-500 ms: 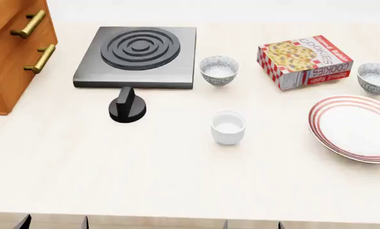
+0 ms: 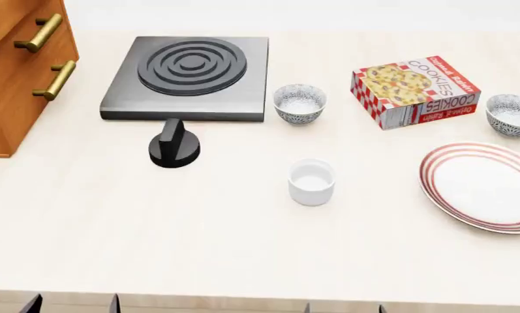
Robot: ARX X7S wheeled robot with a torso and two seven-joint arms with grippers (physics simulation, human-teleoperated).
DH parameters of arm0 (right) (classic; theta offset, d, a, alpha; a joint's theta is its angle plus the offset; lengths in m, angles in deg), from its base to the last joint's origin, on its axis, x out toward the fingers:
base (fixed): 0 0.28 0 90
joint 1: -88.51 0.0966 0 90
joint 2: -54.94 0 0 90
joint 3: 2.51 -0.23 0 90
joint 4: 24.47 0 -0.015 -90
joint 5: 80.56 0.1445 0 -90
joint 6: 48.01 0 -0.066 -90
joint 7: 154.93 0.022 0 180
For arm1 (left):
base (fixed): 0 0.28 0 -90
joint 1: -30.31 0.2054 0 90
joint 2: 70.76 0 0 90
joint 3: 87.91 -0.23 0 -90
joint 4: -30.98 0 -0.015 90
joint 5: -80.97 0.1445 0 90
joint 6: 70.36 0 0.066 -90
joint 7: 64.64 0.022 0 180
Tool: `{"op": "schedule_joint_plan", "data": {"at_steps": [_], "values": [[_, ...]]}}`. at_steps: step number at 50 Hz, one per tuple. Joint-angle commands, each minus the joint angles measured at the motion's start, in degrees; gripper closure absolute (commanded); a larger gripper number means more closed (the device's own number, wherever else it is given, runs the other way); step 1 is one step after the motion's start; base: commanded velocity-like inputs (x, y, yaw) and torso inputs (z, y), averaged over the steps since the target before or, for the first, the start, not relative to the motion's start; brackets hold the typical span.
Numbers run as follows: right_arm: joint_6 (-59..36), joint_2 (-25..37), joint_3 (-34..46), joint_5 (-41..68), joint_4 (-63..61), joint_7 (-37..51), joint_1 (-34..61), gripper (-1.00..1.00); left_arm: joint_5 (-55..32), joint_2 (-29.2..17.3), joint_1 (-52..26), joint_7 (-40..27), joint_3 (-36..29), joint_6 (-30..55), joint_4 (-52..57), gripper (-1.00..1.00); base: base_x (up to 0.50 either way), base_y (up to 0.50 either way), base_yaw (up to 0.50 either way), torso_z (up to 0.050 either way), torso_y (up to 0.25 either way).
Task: Pick the akita bowl next to the plate and place it on the plate.
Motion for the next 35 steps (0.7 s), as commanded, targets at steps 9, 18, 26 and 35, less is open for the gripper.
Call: {"op": "schedule_joint_plan", "data": {"at_steps": [9,18,26,35], "values": [[-5.7,1.9,-0.5,11.0,-8.9,-1.2,-1.1,-1.00,-20.5,-5.1,0.2,0.6,4.0,16.4,18.7,-1.00,0.00,0.00,0.00,0.000,0.000],[-20.1,4.2,-1.6,21.0,-28.4,1.2,0.0,-1.00,-30.7,-8.9,-5.0,-3.7,12.3,26.1,20.6,-1.00,0.00,0.00,0.00,0.000,0.000],[-31.5,6.1,-3.1,29.7,-40.2,5.1,6.4,-1.00,-32.0,-13.0,-6.3,-4.9,18.8,25.6,19.8,-1.00,0.00,0.00,0.00,0.000,0.000],[-34.6,6.8,-7.2,37.3,-43.6,6.8,12.1,-1.00,-29.6,-13.9,-6.1,-1.5,20.4,19.9,13.8,-1.00,0.00,0.00,0.00,0.000,0.000]]}}
